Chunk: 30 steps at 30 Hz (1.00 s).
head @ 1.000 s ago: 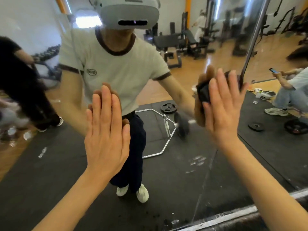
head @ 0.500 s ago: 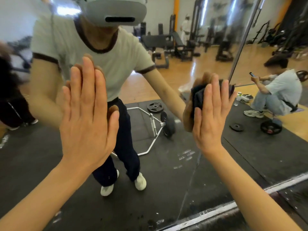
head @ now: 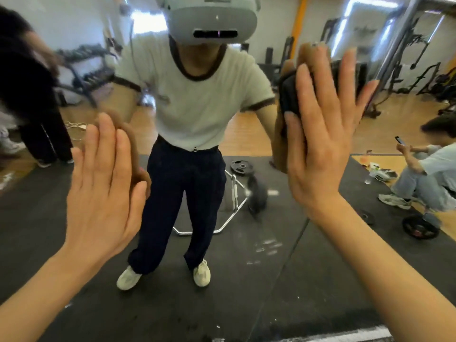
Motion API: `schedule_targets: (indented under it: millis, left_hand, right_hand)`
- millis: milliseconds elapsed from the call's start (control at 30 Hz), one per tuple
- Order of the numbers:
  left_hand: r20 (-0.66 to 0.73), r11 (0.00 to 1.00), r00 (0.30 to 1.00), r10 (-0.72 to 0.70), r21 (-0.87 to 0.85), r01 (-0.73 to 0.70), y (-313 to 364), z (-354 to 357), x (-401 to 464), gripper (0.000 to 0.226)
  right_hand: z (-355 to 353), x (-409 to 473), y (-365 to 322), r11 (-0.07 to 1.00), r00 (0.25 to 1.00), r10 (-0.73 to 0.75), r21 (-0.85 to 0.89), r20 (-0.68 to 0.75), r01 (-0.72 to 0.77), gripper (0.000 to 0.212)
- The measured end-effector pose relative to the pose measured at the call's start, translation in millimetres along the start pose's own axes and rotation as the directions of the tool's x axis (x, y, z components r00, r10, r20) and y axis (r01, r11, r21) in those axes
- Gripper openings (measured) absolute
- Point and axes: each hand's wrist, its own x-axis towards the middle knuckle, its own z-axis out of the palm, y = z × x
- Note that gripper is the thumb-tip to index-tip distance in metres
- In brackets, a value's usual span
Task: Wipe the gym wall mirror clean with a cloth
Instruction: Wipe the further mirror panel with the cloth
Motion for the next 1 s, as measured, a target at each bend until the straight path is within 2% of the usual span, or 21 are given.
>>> schedule_targets:
  millis: [33,100,167,200,267,300,333,400,467,500,533,600,667,733,800,833,900,967,1000]
  left_hand:
    - [-0.014,1.000,1.000,0.006,0.012,-0.006,-0.6,2.2,-0.2,0.062]
    - [-0.044,1.000,0.999,0.012,0.009,-0.012,-0.9,4.7,0.7,0.063]
    - [-0.043,1.000,0.999,0.016,0.009,-0.016,-1.6,4.9,1.1,0.064]
    - [-0.040,1.000,0.999,0.019,0.018,-0.018,-1.8,4.5,0.8,0.064]
    - [-0.051,0.999,0.998,0.027,0.032,-0.026,-2.1,3.8,0.0,0.066]
    - [-0.054,0.999,0.998,0.030,0.033,-0.029,-1.6,3.6,0.7,0.066]
    - [-0.053,0.999,0.998,0.031,0.032,-0.030,-1.1,3.1,1.6,0.067]
    - [-0.055,0.999,0.998,0.035,0.020,-0.034,-1.4,3.1,2.6,0.066]
    - [-0.061,0.999,0.997,0.038,0.006,-0.037,-2.1,3.6,1.7,0.067]
    - [-0.064,0.999,0.997,0.039,0.003,-0.039,-2.4,3.8,1.7,0.069]
    - [-0.065,0.999,0.997,0.041,0.002,-0.041,-2.5,3.8,1.6,0.070]
    - [-0.068,0.999,0.997,0.045,0.002,-0.045,-2.7,4.5,0.6,0.074]
    - [-0.068,0.999,0.997,0.043,-0.002,-0.044,-3.1,5.1,0.5,0.075]
    - [-0.056,0.999,0.997,0.045,-0.004,-0.045,-3.3,4.0,0.8,0.075]
    - [-0.042,0.999,0.998,0.041,-0.001,-0.041,-2.8,2.8,1.2,0.076]
    - [-0.039,0.999,0.999,0.038,0.001,-0.038,-2.6,2.7,1.3,0.076]
    - [-0.045,0.999,0.998,0.037,0.008,-0.037,-1.9,3.3,0.6,0.076]
    - [-0.057,0.999,0.997,0.047,0.015,-0.046,-2.1,3.9,1.1,0.076]
    - [-0.056,0.999,0.997,0.051,0.017,-0.050,-2.3,4.1,1.6,0.076]
  right_hand:
    - [3.7,-4.0,-6.3,1.000,1.000,-0.011,-0.010,0.010,0.011,0.038]
    - [2.2,-50.4,-15.6,0.985,0.978,-0.127,-0.093,0.165,0.143,0.053]
    - [-10.9,-115.0,-18.4,0.914,0.887,-0.267,-0.193,0.377,0.357,0.066]
    - [-19.8,-136.3,-17.5,0.877,0.841,-0.300,-0.218,0.450,0.429,0.063]
    - [-24.8,-136.6,-11.0,0.847,0.795,-0.343,-0.201,0.501,0.492,0.055]
    - [-21.9,-118.0,-10.1,0.858,0.808,-0.351,-0.185,0.473,0.480,0.051]
    - [-16.4,-90.6,-12.2,0.894,0.860,-0.329,-0.165,0.391,0.417,0.047]
    - [-2.5,-28.2,-18.4,0.981,0.972,-0.155,-0.085,0.176,0.172,0.039]
    - [15.1,9.6,-29.7,0.999,0.999,0.029,-0.025,-0.021,-0.030,0.037]
    - [22.5,11.5,-38.3,0.998,0.996,0.058,-0.018,-0.061,-0.059,0.038]
    - [27.1,-1.4,-47.9,0.999,0.999,0.027,-0.046,-0.048,-0.029,0.039]
    - [29.2,-63.2,-62.4,0.983,0.985,-0.101,-0.140,0.136,0.120,0.045]
    - [17.4,-127.3,-65.9,0.931,0.910,-0.222,-0.203,0.351,0.305,0.054]
    - [5.0,-142.2,-59.9,0.880,0.843,-0.308,-0.204,0.442,0.429,0.056]
    - [7.4,-104.4,-52.4,0.873,0.845,-0.355,-0.182,0.401,0.453,0.055]
    - [14.4,-71.4,-52.2,0.909,0.896,-0.312,-0.174,0.316,0.378,0.053]
    - [30.6,-7.0,-56.7,0.986,0.991,-0.107,-0.121,0.079,0.116,0.047]
    - [45.5,19.4,-69.6,0.997,0.997,0.038,-0.066,-0.073,-0.043,0.042]
    - [48.9,12.7,-79.3,0.996,0.996,0.048,-0.073,-0.069,-0.053,0.043]
